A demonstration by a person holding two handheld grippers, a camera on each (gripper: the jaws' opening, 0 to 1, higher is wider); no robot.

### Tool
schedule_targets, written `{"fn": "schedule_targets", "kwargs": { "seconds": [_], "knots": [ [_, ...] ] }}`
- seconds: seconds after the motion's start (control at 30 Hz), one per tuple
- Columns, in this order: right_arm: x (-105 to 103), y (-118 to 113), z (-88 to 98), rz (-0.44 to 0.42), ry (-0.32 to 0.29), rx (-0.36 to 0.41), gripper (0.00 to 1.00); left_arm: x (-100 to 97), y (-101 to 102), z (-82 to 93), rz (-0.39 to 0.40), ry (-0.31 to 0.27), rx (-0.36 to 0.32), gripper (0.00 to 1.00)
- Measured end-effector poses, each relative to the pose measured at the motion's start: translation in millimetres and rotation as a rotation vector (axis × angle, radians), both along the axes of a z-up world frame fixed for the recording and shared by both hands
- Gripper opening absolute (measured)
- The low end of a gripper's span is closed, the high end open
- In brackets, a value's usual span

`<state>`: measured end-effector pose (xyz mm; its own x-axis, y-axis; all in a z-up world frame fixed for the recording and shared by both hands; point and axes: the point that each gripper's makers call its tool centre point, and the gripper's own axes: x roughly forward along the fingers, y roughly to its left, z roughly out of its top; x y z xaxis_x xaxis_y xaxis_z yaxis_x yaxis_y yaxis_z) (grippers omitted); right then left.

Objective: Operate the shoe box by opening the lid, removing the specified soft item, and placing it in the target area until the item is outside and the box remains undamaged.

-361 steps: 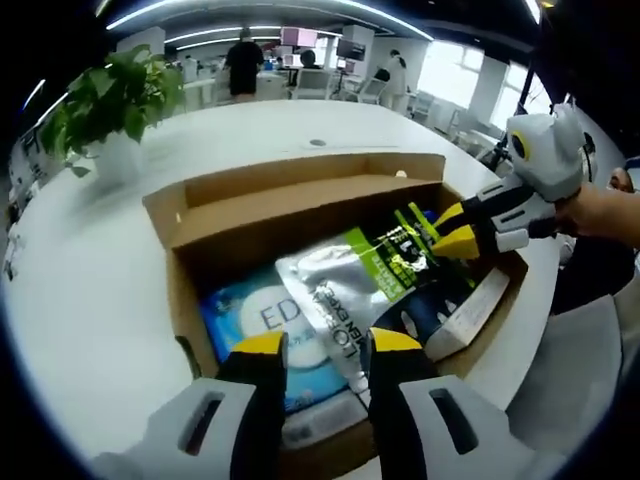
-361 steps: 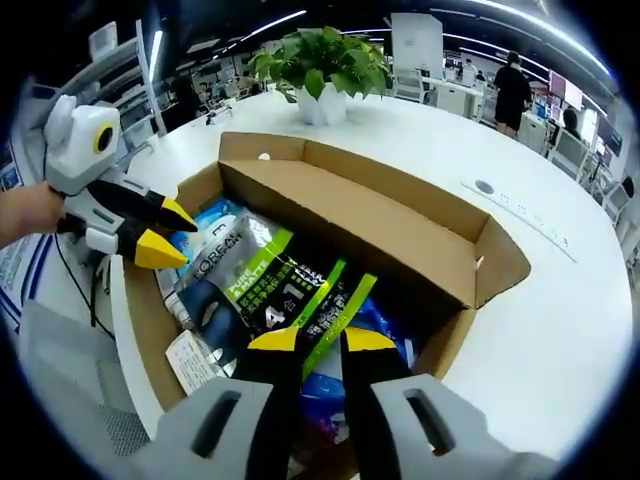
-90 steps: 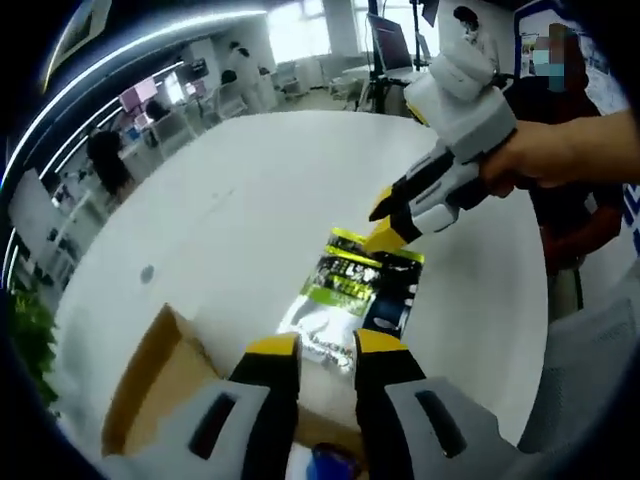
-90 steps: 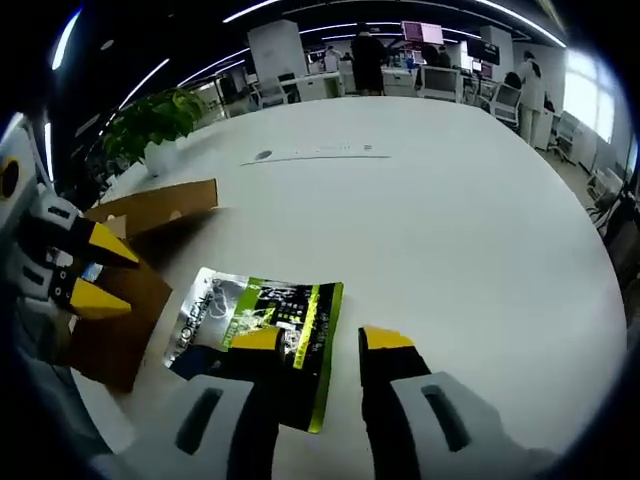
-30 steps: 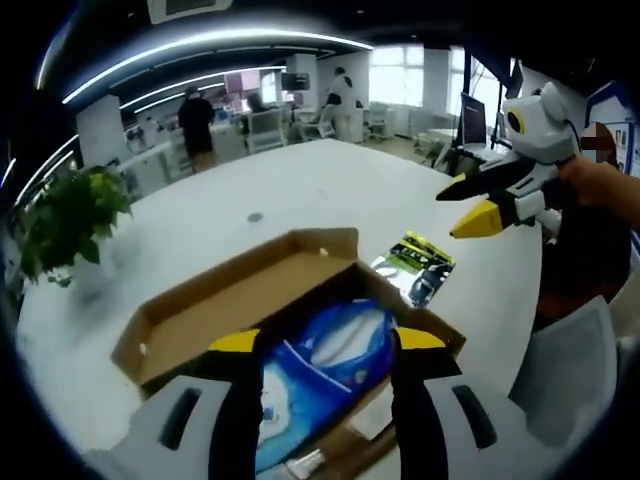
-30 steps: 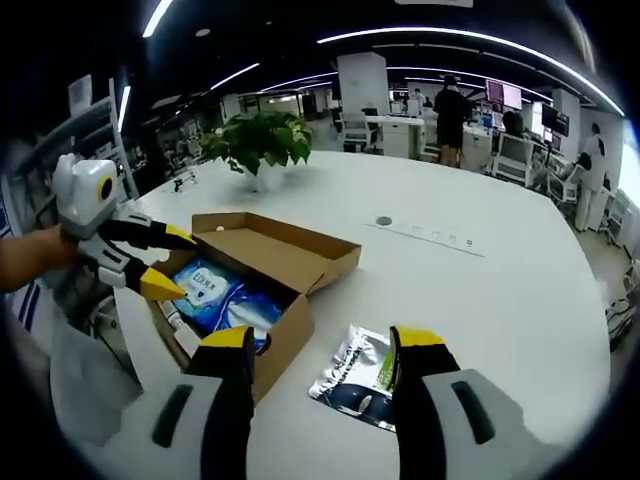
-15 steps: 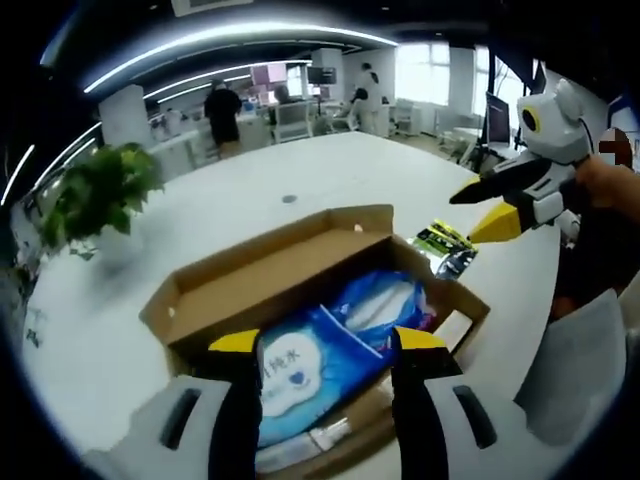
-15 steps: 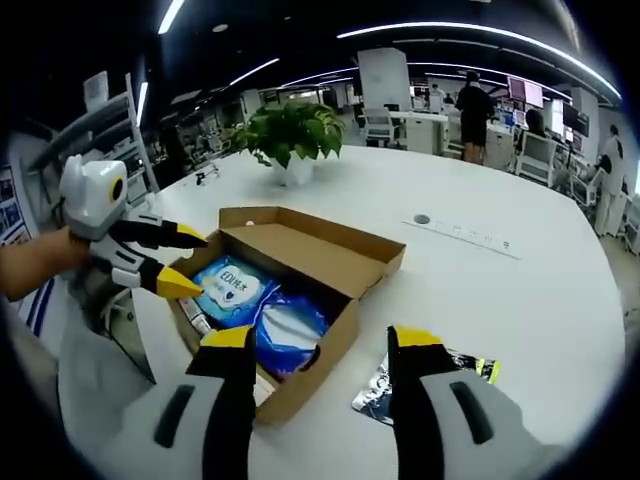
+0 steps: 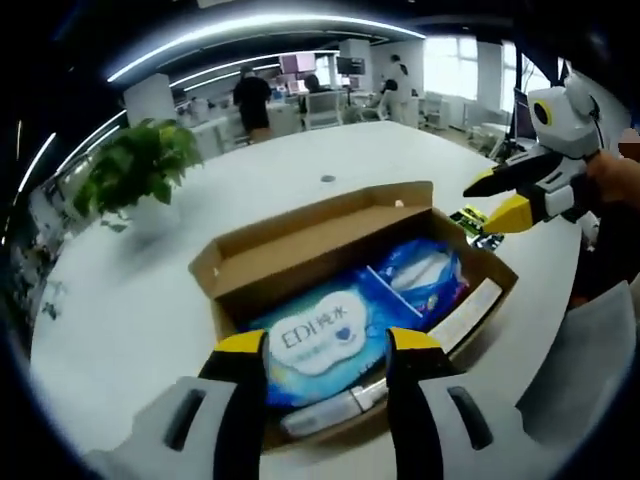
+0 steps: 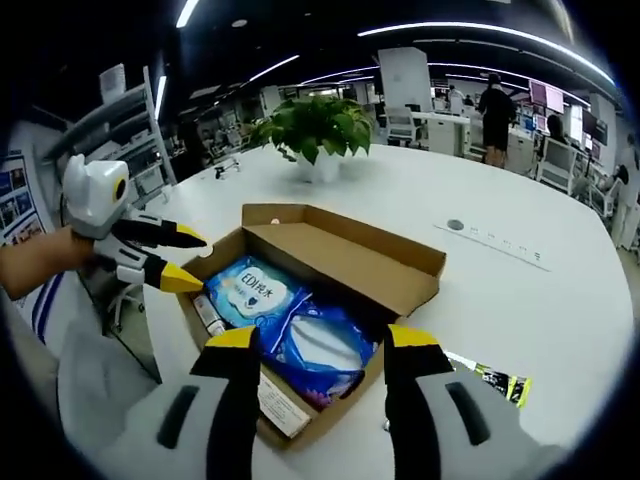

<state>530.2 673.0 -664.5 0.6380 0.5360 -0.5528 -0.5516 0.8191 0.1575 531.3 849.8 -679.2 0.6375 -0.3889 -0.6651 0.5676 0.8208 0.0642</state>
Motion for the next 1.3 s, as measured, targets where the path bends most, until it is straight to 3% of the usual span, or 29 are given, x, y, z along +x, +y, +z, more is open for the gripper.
{"fn": "schedule_targets", "kwargs": {
  "seconds": [0.4, 0.57, 0.93, 1.13, 1.3],
  "knots": [
    [3.3, 30.5, -11.9, 0.053, -0.002, 0.003, 0.39, 1.8, 42.5, -0.2, 0.095, -0.010, 0.025, 0.42],
    [2.7, 42.4, -23.4, 0.072, 0.026, 0.000, 0.38, -1.3, 54.3, -5.5, 0.133, 0.015, 0.017, 0.36],
    [7.7, 65.7, -42.5, 0.091, 0.062, 0.009, 0.33, -4.7, 72.7, -22.7, 0.203, 0.062, -0.014, 0.24],
    [13.8, 74.0, -48.6, 0.077, 0.079, 0.025, 0.29, -6.5, 76.0, -30.8, 0.222, 0.091, -0.035, 0.12],
    [15.6, 81.5, -55.2, 0.080, 0.098, 0.036, 0.27, -8.3, 76.3, -37.8, 0.228, 0.112, -0.046, 0.08]
  ]
}}
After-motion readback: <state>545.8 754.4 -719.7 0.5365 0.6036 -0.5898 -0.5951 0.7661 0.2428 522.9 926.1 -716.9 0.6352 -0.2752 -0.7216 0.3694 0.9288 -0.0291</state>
